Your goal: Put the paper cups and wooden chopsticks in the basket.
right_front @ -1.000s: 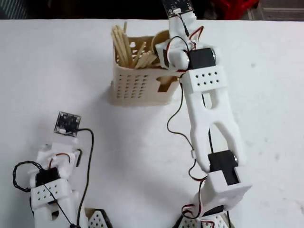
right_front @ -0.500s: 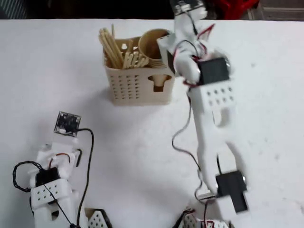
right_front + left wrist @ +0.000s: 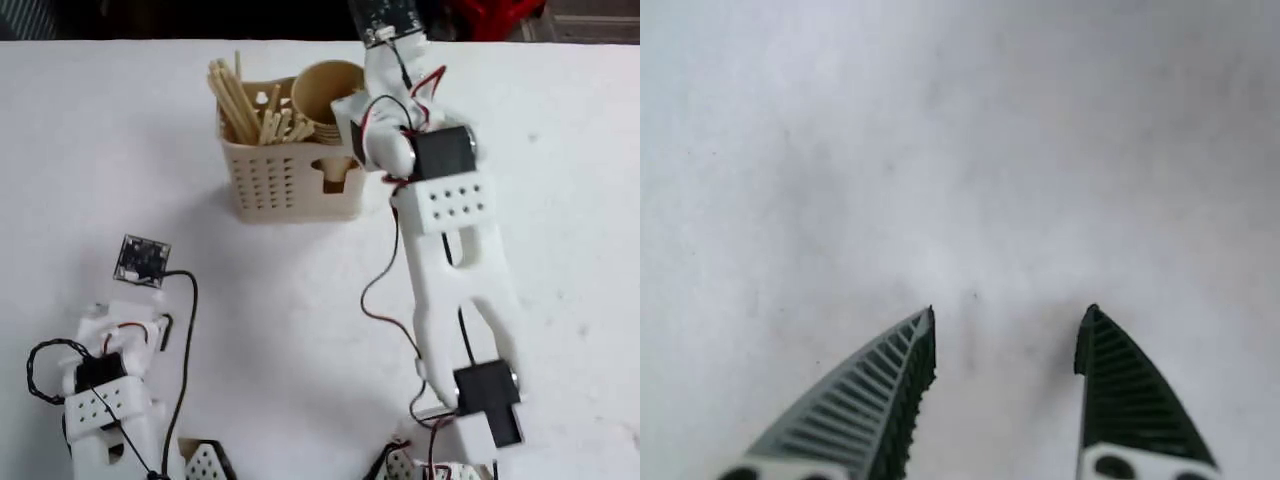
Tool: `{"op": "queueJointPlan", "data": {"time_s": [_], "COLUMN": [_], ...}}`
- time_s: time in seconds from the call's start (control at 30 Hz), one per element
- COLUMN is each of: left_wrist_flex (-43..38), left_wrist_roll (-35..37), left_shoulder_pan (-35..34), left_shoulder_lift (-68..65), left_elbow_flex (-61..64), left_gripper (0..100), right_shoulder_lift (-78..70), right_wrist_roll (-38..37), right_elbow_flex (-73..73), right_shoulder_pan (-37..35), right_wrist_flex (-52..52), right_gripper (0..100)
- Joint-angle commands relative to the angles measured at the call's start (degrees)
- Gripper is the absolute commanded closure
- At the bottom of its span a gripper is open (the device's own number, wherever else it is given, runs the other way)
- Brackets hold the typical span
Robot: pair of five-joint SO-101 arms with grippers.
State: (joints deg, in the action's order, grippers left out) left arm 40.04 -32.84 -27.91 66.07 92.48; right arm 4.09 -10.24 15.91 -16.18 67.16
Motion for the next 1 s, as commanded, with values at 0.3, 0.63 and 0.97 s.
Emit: {"op": "queueJointPlan", "data": {"time_s": [0.3, 0.63, 0.97], "left_wrist_flex": [-0.7, -0.7, -0.7], "left_wrist_roll": [-0.6, -0.6, -0.6], "left_shoulder_pan": [0.5, 0.5, 0.5], "left_shoulder_lift": [0.7, 0.7, 0.7], "left_elbow_flex": [-0.5, -0.5, -0.5], "left_gripper": [76, 76, 76], "right_shoulder_lift": [-11.6, -17.9, -9.8], "right_wrist_roll": [0.1, 0.6, 4.0], "right_elbow_flex": [0.3, 0.4, 7.6], "right_shoulder_pan": [0.6, 0.3, -4.8], "right_wrist_flex": [-0.2, 4.1, 26.9], "right_gripper": [83.2, 97.4, 98.1]}}
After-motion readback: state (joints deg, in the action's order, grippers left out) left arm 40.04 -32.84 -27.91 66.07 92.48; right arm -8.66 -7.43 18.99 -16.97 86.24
